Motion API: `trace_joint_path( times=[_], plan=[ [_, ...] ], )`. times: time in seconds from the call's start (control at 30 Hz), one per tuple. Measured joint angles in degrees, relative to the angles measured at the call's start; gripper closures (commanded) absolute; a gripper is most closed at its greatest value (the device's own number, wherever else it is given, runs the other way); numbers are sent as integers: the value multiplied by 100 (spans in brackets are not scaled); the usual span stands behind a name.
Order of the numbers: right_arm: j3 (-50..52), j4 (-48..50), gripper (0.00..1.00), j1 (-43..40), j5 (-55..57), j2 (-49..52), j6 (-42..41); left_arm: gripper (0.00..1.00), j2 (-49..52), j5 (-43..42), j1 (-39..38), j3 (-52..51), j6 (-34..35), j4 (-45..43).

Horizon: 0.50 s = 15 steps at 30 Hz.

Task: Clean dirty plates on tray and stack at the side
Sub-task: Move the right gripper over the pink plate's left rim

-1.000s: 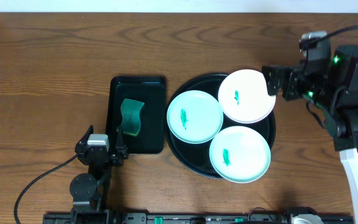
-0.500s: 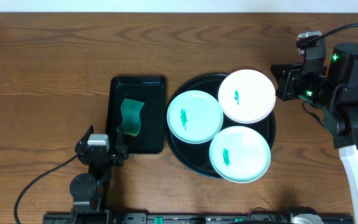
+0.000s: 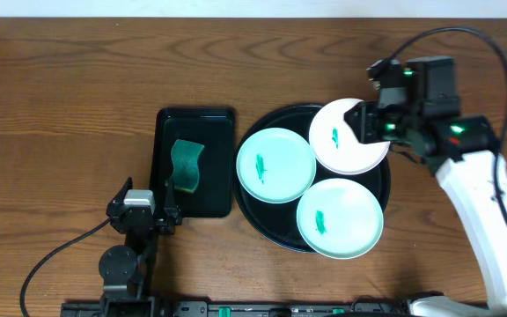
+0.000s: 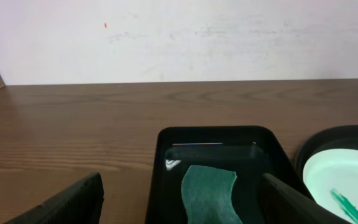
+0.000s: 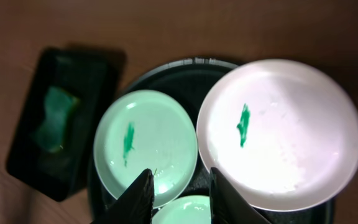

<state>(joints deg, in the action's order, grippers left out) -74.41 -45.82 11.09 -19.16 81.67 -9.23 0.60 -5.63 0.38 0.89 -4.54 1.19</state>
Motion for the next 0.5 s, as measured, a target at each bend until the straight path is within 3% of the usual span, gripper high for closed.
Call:
trace_joint_path(
  times=[0.5],
  plan=[
    [33,-28,77,682,269,1266,2,21,0,0,0,0,0,0]
  ],
)
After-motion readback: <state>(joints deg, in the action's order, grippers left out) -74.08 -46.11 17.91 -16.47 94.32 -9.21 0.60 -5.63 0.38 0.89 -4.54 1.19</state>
